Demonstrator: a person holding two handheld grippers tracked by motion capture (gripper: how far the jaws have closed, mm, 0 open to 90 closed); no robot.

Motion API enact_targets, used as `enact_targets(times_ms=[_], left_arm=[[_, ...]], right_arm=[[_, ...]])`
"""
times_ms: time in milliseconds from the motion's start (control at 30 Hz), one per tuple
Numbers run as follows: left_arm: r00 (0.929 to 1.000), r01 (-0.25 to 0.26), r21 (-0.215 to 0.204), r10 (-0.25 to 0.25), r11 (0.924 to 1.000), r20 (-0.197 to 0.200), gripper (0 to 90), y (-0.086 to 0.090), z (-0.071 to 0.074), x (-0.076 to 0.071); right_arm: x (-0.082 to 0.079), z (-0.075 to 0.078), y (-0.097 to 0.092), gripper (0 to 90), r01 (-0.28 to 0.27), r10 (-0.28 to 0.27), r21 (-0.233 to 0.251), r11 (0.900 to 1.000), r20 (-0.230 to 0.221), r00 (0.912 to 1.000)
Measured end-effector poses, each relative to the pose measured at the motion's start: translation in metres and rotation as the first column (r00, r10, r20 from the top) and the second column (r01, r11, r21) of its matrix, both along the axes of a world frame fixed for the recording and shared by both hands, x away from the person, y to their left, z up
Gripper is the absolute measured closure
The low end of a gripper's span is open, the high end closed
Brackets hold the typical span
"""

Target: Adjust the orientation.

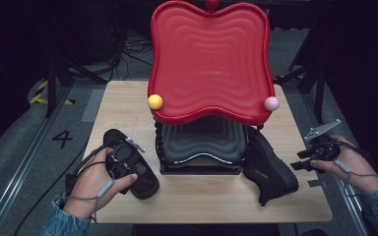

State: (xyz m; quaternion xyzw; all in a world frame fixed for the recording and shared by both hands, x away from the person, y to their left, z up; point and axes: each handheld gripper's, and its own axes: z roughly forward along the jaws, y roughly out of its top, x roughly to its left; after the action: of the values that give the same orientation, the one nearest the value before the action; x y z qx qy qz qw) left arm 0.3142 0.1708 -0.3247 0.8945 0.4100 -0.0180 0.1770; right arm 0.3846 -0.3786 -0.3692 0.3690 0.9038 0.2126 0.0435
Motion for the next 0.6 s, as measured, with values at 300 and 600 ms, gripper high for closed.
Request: enact_targets(times_ms=[300,600], left_arm=[[0.9998,0.008,-0.031,-0.007,0.9995,0.02,27.4,-0.005,-0.019,0.01],[0.9992,0.034,0.006,-0.034,0.9994,-0.023,33.5,-0.013,-0.053,0.021]], right_arm=[[-0.002,-0.01,0.0,42.0,0.004,-0.003,0.013,0.9999,-0.02,0.9998],[0.0,-0.014,0.0,42.4,0.01,-0.009,0.021,0.9997,-0.025,0.9997]])
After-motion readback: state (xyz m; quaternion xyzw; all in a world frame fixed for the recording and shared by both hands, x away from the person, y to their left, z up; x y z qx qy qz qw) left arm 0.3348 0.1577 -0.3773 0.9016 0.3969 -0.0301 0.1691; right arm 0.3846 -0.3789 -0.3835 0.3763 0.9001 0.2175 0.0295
